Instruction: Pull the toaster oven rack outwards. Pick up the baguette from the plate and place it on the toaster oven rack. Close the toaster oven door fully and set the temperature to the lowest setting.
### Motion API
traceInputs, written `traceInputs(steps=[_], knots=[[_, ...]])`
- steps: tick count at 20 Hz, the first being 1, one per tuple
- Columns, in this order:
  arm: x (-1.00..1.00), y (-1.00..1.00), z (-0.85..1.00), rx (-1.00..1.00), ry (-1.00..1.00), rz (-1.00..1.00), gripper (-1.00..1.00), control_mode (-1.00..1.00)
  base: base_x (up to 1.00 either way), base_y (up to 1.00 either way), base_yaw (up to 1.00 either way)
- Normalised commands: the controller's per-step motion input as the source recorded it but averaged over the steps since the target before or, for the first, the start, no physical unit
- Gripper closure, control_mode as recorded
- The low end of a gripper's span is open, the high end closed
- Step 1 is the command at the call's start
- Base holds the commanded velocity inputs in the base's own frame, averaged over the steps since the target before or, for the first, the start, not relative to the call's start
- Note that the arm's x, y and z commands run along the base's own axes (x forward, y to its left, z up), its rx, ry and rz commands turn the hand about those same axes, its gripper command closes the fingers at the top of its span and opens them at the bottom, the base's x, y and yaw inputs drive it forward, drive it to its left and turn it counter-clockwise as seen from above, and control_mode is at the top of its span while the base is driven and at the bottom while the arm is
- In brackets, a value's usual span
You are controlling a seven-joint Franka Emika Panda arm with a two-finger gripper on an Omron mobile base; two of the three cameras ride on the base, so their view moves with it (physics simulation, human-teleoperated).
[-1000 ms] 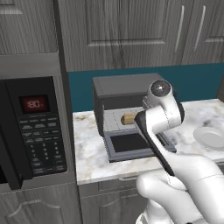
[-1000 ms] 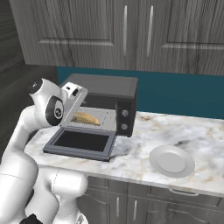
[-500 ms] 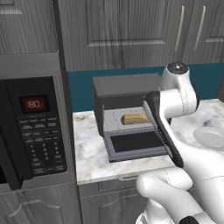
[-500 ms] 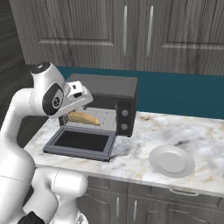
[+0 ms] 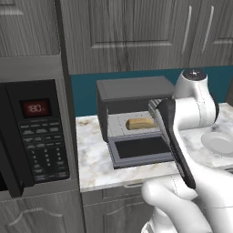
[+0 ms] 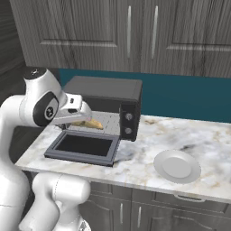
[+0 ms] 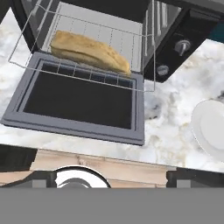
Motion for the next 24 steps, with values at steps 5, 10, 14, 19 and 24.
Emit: traceInputs(steps=[5, 10, 14, 19, 24], knots=[[-0.09, 0.00, -0.42, 0.13, 0.01, -0.10, -1.00, -1.00, 0.00, 0.00, 0.00], [0.00, -0.03, -0.46, 0.20, 0.01, 0.00, -1.00, -1.00, 0.00, 0.00, 0.00], [0.02, -0.01, -0.33, 0.04, 0.00, 0.00, -1.00, -1.00, 0.00, 0.00, 0.00], [0.12, 0.00, -0.31, 0.00, 0.00, 0.00, -1.00, -1.00, 0.00, 0.00, 0.00], [0.19, 0.00, -0.22, 0.00, 0.00, 0.00, -1.00, -1.00, 0.00, 0.00, 0.00]])
